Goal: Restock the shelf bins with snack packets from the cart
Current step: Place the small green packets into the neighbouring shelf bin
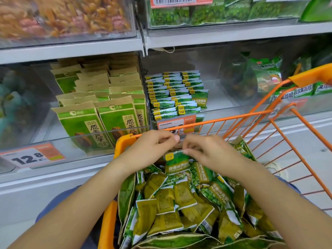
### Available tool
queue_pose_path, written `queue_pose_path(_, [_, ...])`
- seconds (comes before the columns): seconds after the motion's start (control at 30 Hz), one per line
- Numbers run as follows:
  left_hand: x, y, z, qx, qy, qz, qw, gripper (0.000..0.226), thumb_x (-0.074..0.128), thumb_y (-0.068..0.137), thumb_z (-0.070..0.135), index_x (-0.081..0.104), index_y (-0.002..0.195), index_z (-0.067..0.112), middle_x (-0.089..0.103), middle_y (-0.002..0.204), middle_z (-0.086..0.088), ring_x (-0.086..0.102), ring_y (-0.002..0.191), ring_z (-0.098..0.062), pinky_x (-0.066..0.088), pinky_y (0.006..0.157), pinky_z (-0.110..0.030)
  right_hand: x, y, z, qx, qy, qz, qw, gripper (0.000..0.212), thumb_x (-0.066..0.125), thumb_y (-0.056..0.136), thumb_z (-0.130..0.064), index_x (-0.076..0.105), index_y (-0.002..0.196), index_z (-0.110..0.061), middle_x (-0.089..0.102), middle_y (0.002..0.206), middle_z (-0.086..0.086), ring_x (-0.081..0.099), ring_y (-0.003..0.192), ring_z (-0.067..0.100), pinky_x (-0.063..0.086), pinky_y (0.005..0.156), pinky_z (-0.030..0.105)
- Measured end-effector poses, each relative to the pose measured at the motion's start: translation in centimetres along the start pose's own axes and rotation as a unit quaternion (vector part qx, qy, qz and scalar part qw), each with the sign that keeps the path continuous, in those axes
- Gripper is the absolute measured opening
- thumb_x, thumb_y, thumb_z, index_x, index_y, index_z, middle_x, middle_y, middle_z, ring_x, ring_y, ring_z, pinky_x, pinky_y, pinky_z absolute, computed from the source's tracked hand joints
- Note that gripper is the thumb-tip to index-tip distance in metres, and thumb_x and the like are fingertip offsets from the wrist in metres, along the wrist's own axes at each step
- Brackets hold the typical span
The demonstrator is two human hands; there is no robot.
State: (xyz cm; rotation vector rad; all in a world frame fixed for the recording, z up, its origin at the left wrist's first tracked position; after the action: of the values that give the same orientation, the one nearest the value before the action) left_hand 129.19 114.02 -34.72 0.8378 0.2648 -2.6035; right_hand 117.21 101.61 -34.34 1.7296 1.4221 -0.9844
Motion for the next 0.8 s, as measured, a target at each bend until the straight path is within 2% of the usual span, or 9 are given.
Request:
queue_pose_path(0.07, [0.0, 0.0, 0.4, -0.004, -0.034, 0.0, 0.999, 0.04, 0.044, 0.094, 0.06, 0.073, 0.084, 0.034, 0.067, 0.082, -0.007, 0.065, 0.085, -0.019, 0.054, 0.086, -0.046, -1.1, 0.0, 0.5, 0.026, 0.101, 0.051, 0.993, 0.006, 0.061, 0.092, -0.024, 0.061, 0.09, -0.029, 0.068, 0.086, -0.01, 0.064, 0.085, 0.009, 0.053, 0.08, 0.039])
queue_pose_path(0.13, [0.1, -0.2, 1.1, -0.011, -0.094, -0.017, 0.995, 0.036, 0.047, 0.093, 0.05, 0.07, 0.07, 0.036, 0.061, 0.063, 0.01, 0.063, 0.07, -0.006, 0.057, 0.076, -0.033, -1.6, 0.1, 0.8, 0.039, 0.168, 0.083, 0.981, 0.014, 0.063, 0.091, -0.019, 0.062, 0.084, -0.031, 0.065, 0.083, -0.013, 0.062, 0.082, 0.006, 0.053, 0.081, 0.036])
queue_pose_path(0.2, [0.4, -0.3, 1.6, -0.006, -0.11, -0.041, 0.993, 0.024, 0.054, 0.09, 0.044, 0.068, 0.076, 0.03, 0.06, 0.058, 0.015, 0.062, 0.063, 0.0, 0.058, 0.074, -0.029, -1.9, 0.2, 0.8, 0.045, 0.216, 0.1, 0.97, 0.018, 0.064, 0.09, -0.016, 0.062, 0.081, -0.032, 0.064, 0.081, -0.014, 0.062, 0.079, 0.005, 0.052, 0.077, 0.031])
queue_pose_path(0.3, [0.5, -0.4, 1.3, 0.014, -0.096, -0.037, 0.995, 0.025, 0.07, 0.081, 0.041, 0.07, 0.091, 0.018, 0.068, 0.075, -0.007, 0.064, 0.068, -0.012, 0.055, 0.071, -0.042, -2.1, 0.2, 0.5, 0.056, 0.263, 0.116, 0.956, 0.017, 0.067, 0.087, -0.013, 0.065, 0.079, -0.029, 0.066, 0.078, -0.009, 0.065, 0.076, 0.01, 0.053, 0.073, 0.031])
queue_pose_path(0.43, [-0.1, 0.4, 2.6, 0.028, -0.014, -0.035, 0.999, 0.02, 0.076, 0.078, 0.041, 0.069, 0.081, 0.023, 0.064, 0.075, 0.004, 0.033, 0.059, 0.001, 0.04, 0.058, -0.033, -3.2, -0.3, 0.9, 0.051, 0.136, 0.296, 0.944, 0.004, 0.063, 0.089, -0.025, 0.066, 0.086, -0.024, 0.067, 0.079, -0.011, 0.064, 0.075, 0.008, 0.053, 0.067, 0.034])
queue_pose_path(0.47, [-0.6, 0.9, 3.0, 0.015, 0.002, -0.014, 1.0, 0.026, 0.076, 0.077, 0.043, 0.071, 0.09, 0.022, 0.07, 0.091, 0.005, 0.039, 0.105, -0.009, 0.044, 0.065, -0.033, -3.7, -0.5, 1.3, 0.059, 0.06, 0.347, 0.934, 0.01, 0.058, 0.091, -0.028, 0.066, 0.091, -0.023, 0.067, 0.084, -0.01, 0.063, 0.078, 0.01, 0.051, 0.064, 0.032])
queue_pose_path(0.5, [-1.5, 1.8, 3.3, -0.007, 0.016, 0.027, 0.999, 0.038, 0.076, 0.075, 0.045, 0.071, 0.102, 0.019, 0.071, 0.107, 0.005, 0.068, 0.093, -0.015, 0.048, 0.075, -0.032, -4.0, -0.6, 1.7, 0.076, -0.005, 0.374, 0.924, 0.016, 0.052, 0.093, -0.029, 0.065, 0.097, -0.021, 0.067, 0.089, -0.007, 0.062, 0.083, 0.014, 0.047, 0.063, 0.03])
queue_pose_path(0.67, [-3.1, 8.2, 6.0, -0.008, 0.078, 0.196, 0.977, 0.051, 0.074, 0.08, 0.042, 0.065, 0.122, 0.014, 0.064, 0.127, -0.003, 0.057, 0.12, -0.023, 0.042, 0.095, -0.031, -2.3, 0.0, 4.0, 0.14, -0.13, 0.241, 0.952, 0.047, 0.032, 0.095, -0.039, 0.058, 0.123, -0.012, 0.059, 0.122, 0.008, 0.052, 0.119, 0.028, 0.038, 0.103, 0.045])
queue_pose_path(0.8, [-1.9, 15.6, 6.9, 0.002, 0.115, 0.215, 0.97, 0.053, 0.074, 0.081, 0.039, 0.062, 0.125, 0.011, 0.063, 0.128, -0.007, 0.057, 0.118, -0.023, 0.04, 0.086, -0.026, -2.2, 0.1, 4.1, 0.141, -0.12, 0.215, 0.959, 0.048, 0.033, 0.095, -0.039, 0.05, 0.133, -0.015, 0.05, 0.137, 0.006, 0.038, 0.134, 0.025, 0.016, 0.116, 0.044])
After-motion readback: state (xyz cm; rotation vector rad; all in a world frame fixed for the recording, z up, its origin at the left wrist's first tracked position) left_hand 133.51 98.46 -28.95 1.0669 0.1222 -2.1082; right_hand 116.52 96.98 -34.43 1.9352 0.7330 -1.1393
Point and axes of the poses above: each hand's wrist, its own y-axis towards the middle knuckle, its own x-axis out of the palm, z = x × y, the point moved 3 cm from there along y, towards the middle knuckle
